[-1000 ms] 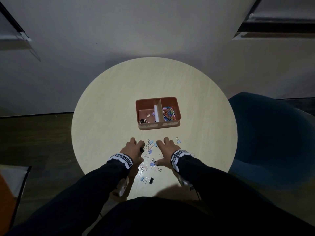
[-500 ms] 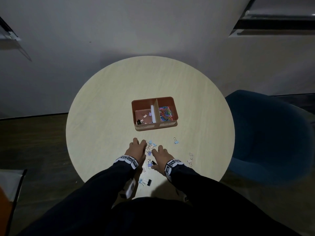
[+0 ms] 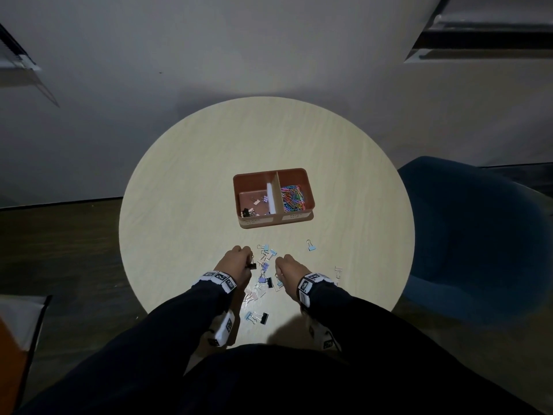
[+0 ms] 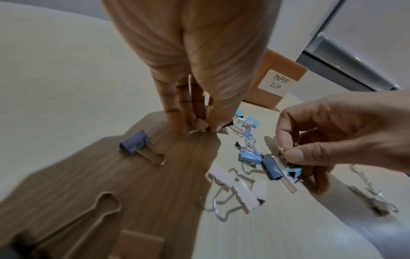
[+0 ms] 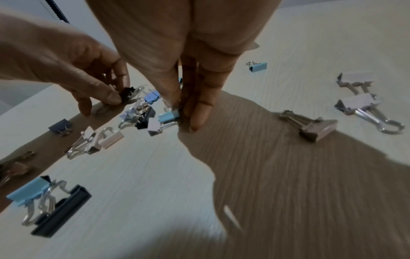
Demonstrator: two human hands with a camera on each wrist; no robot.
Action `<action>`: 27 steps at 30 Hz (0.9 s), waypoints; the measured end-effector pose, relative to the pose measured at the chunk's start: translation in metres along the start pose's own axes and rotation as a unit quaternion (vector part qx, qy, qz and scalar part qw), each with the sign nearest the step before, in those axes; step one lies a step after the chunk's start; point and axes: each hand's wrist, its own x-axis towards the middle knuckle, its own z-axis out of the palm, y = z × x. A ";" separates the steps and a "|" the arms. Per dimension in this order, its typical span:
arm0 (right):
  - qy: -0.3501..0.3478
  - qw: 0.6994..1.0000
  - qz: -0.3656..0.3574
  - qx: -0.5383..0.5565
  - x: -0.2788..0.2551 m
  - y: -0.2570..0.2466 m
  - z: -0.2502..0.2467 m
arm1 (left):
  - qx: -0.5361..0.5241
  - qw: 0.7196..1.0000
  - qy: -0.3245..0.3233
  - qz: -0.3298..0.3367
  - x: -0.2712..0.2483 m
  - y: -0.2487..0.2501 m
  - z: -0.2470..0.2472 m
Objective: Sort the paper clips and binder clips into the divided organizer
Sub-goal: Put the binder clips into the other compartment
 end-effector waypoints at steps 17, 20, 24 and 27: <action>0.053 0.868 0.157 0.467 0.002 0.018 0.006 | -0.264 0.959 0.068 -0.079 -0.025 -0.028 -0.018; 0.050 0.854 0.153 0.494 0.000 0.013 0.004 | -0.309 0.945 0.051 -0.091 -0.024 -0.025 -0.018; 0.003 0.835 0.151 0.529 -0.004 0.007 -0.008 | -0.334 0.937 0.050 -0.093 -0.020 -0.017 -0.018; -0.013 0.845 0.138 0.517 -0.005 0.006 -0.008 | -0.356 0.930 0.039 -0.087 -0.018 -0.014 -0.016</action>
